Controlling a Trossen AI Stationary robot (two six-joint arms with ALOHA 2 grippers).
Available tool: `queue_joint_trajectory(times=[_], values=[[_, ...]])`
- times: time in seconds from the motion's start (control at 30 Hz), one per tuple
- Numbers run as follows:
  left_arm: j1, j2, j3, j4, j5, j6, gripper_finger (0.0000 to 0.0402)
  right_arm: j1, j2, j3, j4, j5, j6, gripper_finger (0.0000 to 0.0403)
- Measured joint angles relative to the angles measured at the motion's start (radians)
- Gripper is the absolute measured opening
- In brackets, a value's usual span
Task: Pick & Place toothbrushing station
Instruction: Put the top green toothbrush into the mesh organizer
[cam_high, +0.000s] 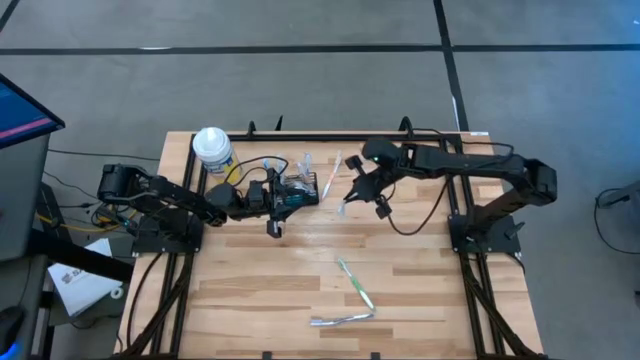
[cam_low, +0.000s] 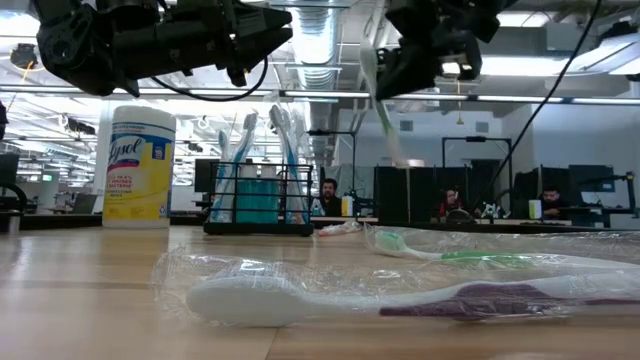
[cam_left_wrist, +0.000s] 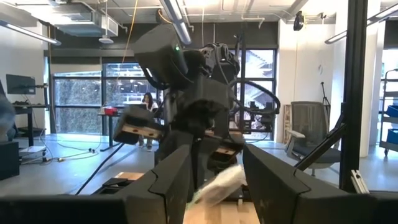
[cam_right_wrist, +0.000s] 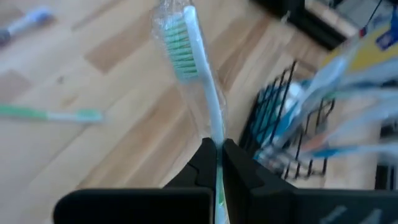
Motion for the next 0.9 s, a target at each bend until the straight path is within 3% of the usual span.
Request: queue_joint_trajectory(times=[0.2, 0.5, 0.77, 0.9], values=[[0.000, 0.000, 0.000, 0.000, 0.004, 0.000, 0.0145, -0.026, 0.007, 0.000, 0.109, -0.139, 0.035, 0.0000], [0.000, 0.000, 0.000, -0.001, 0.003, 0.000, 0.0145, -0.035, 0.007, -0.084, 0.389, -0.168, 0.152, 0.0001], [0.000, 0.000, 0.000, -0.001, 0.003, 0.000, 0.0145, -0.052, 0.007, -0.200, 0.751, -0.168, 0.316, 0.0004], [0.000, 0.000, 0.000, -0.001, 0.002, 0.000, 0.0145, -0.053, 0.008, -0.236, 0.831, -0.159, 0.326, 0.0002]])
